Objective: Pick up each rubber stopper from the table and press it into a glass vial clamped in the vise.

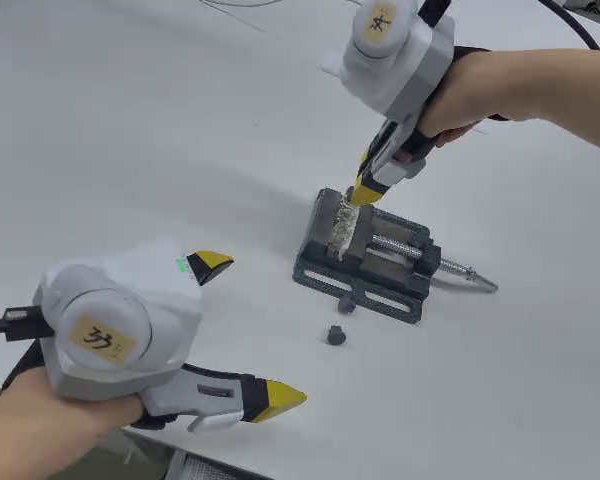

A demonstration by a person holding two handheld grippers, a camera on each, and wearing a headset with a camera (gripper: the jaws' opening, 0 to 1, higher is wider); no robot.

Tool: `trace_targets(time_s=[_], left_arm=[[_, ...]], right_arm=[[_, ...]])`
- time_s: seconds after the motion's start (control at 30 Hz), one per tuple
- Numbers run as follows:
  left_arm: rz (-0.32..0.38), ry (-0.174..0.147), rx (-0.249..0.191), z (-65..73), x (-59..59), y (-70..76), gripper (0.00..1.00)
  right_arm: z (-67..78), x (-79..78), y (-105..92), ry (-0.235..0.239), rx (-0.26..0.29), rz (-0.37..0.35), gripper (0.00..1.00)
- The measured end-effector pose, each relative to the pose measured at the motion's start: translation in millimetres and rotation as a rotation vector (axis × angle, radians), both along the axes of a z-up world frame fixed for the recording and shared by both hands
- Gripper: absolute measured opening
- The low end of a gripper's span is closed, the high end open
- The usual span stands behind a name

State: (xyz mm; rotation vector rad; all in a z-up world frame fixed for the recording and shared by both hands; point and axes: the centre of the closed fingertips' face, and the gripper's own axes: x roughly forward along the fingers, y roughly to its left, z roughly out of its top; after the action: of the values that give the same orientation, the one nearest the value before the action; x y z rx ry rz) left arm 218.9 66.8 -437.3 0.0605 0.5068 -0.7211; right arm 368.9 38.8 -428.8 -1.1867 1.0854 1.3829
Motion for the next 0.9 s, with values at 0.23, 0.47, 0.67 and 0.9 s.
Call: trace_targets(time_s=[0.23, 0.47, 0.67, 0.9], left_arm=[[0.0, 0.005, 0.001, -1.3, 0.1, 1.0, 0.86], [-0.002, 0.01, -0.001, -2.5, 0.9, 0.1, 0.86], [-0.006, 0.016, -0.001, -4.6, 0.8, -0.7, 0.86], [-0.008, 0.021, -0.005, -6.0, 1.2, -1.3, 0.85]], right_arm=[[8.4, 5.5, 1.4, 0.061, 0.066, 0.017, 0.14], [3.2, 11.3, 0.2, 0.072, 0.07, 0.038, 0.05], [3.4, 14.8, 7.0, 0.069, 0.097, 0.013, 0.0], [-0.2, 11.0, 6.3, 0.083, 0.093, 0.007, 0.0]])
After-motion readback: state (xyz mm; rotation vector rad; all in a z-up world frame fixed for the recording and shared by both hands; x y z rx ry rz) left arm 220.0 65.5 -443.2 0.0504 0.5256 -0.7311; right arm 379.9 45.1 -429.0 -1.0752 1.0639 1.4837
